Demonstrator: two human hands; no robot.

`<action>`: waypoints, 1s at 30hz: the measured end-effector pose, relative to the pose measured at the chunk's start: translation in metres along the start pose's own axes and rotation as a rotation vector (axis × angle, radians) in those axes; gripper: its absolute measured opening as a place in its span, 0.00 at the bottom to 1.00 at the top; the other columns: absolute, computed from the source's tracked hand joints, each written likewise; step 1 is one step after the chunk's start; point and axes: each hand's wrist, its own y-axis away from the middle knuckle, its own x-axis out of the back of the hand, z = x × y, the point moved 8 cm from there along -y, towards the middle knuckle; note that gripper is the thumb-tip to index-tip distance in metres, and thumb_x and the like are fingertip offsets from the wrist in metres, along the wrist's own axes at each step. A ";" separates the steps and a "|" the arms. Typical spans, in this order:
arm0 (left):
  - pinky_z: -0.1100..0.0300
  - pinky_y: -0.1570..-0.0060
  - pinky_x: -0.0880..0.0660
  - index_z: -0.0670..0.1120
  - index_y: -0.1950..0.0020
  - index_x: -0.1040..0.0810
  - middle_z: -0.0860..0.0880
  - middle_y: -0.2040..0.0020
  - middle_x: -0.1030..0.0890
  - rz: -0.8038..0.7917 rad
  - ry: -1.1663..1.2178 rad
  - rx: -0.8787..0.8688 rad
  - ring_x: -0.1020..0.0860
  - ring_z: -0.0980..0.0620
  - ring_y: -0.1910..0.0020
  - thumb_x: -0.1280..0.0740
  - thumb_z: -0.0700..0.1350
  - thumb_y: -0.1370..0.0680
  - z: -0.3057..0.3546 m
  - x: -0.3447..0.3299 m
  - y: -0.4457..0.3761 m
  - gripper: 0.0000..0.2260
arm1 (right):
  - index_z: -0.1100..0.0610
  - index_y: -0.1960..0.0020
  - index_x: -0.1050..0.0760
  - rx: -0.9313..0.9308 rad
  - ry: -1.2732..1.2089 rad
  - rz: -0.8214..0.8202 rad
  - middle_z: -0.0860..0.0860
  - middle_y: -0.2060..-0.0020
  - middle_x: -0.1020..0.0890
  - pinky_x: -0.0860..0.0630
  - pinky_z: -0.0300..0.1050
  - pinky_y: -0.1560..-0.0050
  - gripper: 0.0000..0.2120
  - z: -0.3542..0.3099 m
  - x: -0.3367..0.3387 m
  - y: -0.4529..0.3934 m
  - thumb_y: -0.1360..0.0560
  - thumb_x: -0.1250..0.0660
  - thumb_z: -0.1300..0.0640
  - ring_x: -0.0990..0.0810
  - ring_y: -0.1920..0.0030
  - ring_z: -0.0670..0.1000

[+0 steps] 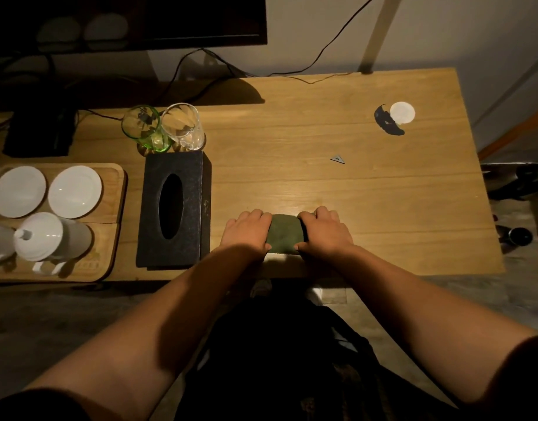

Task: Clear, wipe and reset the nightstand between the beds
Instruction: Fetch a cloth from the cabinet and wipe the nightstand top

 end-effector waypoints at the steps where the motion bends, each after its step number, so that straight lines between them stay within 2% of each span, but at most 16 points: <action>1: 0.49 0.48 0.33 0.51 0.38 0.32 0.49 0.39 0.26 -0.020 0.000 0.021 0.29 0.46 0.41 0.29 0.55 0.29 -0.004 -0.001 0.000 0.23 | 0.47 0.40 0.32 0.011 0.009 0.006 0.52 0.47 0.32 0.30 0.52 0.50 0.25 0.000 0.001 0.000 0.34 0.29 0.41 0.34 0.45 0.55; 4: 0.51 0.52 0.34 0.52 0.44 0.30 0.49 0.45 0.24 -0.123 0.054 0.012 0.29 0.47 0.46 0.29 0.57 0.29 -0.011 -0.010 -0.001 0.19 | 0.48 0.46 0.29 0.072 0.019 -0.019 0.50 0.48 0.30 0.32 0.49 0.52 0.20 -0.005 -0.001 0.000 0.35 0.29 0.44 0.33 0.46 0.54; 6: 0.56 0.56 0.32 0.49 0.46 0.27 0.47 0.49 0.22 -0.183 0.206 -0.060 0.27 0.48 0.51 0.27 0.54 0.29 -0.009 -0.012 0.000 0.17 | 0.51 0.49 0.29 0.100 -0.092 -0.051 0.51 0.53 0.25 0.31 0.47 0.57 0.17 -0.007 -0.003 0.006 0.35 0.29 0.49 0.28 0.49 0.55; 8: 0.61 0.63 0.31 0.48 0.49 0.26 0.49 0.55 0.21 -0.178 0.430 -0.099 0.25 0.50 0.55 0.26 0.50 0.30 -0.008 -0.006 0.001 0.14 | 0.53 0.51 0.31 0.065 -0.315 -0.069 0.51 0.58 0.23 0.29 0.47 0.61 0.17 0.001 -0.002 0.016 0.35 0.28 0.53 0.24 0.55 0.54; 10: 0.69 0.67 0.31 0.49 0.50 0.24 0.52 0.58 0.22 -0.160 0.626 -0.098 0.24 0.53 0.58 0.25 0.47 0.30 -0.008 0.007 0.001 0.13 | 0.54 0.50 0.29 -0.002 -0.568 -0.053 0.49 0.59 0.23 0.29 0.44 0.62 0.18 0.013 0.007 0.029 0.34 0.25 0.55 0.24 0.59 0.50; 13: 0.73 0.65 0.31 0.51 0.49 0.24 0.54 0.58 0.21 -0.110 0.854 -0.121 0.24 0.63 0.62 0.25 0.44 0.28 0.000 0.030 -0.002 0.12 | 0.56 0.48 0.26 -0.110 -0.915 -0.029 0.51 0.59 0.21 0.27 0.41 0.61 0.15 0.025 0.024 0.048 0.31 0.24 0.57 0.22 0.59 0.50; 14: 0.73 0.64 0.29 0.51 0.48 0.23 0.54 0.57 0.21 -0.123 0.915 -0.173 0.24 0.64 0.62 0.25 0.43 0.28 0.013 0.042 -0.005 0.12 | 0.56 0.48 0.25 -0.183 -1.074 0.043 0.53 0.58 0.20 0.24 0.44 0.59 0.14 0.034 0.031 0.062 0.30 0.25 0.58 0.20 0.59 0.51; 16: 0.70 0.60 0.26 0.51 0.46 0.23 0.52 0.54 0.20 -0.114 1.035 -0.207 0.22 0.60 0.59 0.27 0.42 0.26 0.025 0.062 -0.009 0.12 | 0.55 0.47 0.23 -0.250 -1.320 0.170 0.56 0.55 0.18 0.21 0.51 0.55 0.13 0.042 0.039 0.078 0.30 0.26 0.60 0.18 0.57 0.54; 18: 0.69 0.60 0.24 0.51 0.43 0.24 0.51 0.52 0.20 -0.142 1.057 -0.271 0.21 0.60 0.59 0.28 0.42 0.25 0.047 0.080 -0.014 0.13 | 0.52 0.46 0.22 -0.313 -1.453 0.332 0.56 0.53 0.17 0.20 0.53 0.53 0.14 0.052 0.042 0.099 0.30 0.25 0.60 0.17 0.55 0.55; 21: 0.68 0.60 0.23 0.51 0.41 0.24 0.50 0.49 0.20 -0.222 1.037 -0.390 0.20 0.62 0.58 0.28 0.42 0.25 0.088 0.097 -0.014 0.14 | 0.49 0.47 0.22 -0.413 -1.566 0.570 0.55 0.53 0.16 0.19 0.53 0.53 0.15 0.065 0.042 0.136 0.32 0.24 0.59 0.16 0.54 0.55; 26: 0.52 0.51 0.19 0.53 0.43 0.24 0.46 0.46 0.20 -0.388 0.959 -0.539 0.19 0.48 0.50 0.29 0.41 0.25 0.158 0.096 0.008 0.13 | 0.46 0.52 0.21 -0.562 -1.616 0.904 0.48 0.59 0.16 0.19 0.49 0.55 0.14 0.080 0.029 0.219 0.33 0.24 0.61 0.16 0.56 0.52; 30: 0.49 0.49 0.20 0.54 0.44 0.23 0.45 0.44 0.21 -0.512 0.897 -0.638 0.20 0.46 0.47 0.29 0.39 0.25 0.218 0.082 0.041 0.14 | 0.48 0.49 0.21 -0.654 -1.646 1.073 0.49 0.57 0.17 0.22 0.42 0.63 0.15 0.085 0.011 0.294 0.30 0.26 0.64 0.16 0.59 0.48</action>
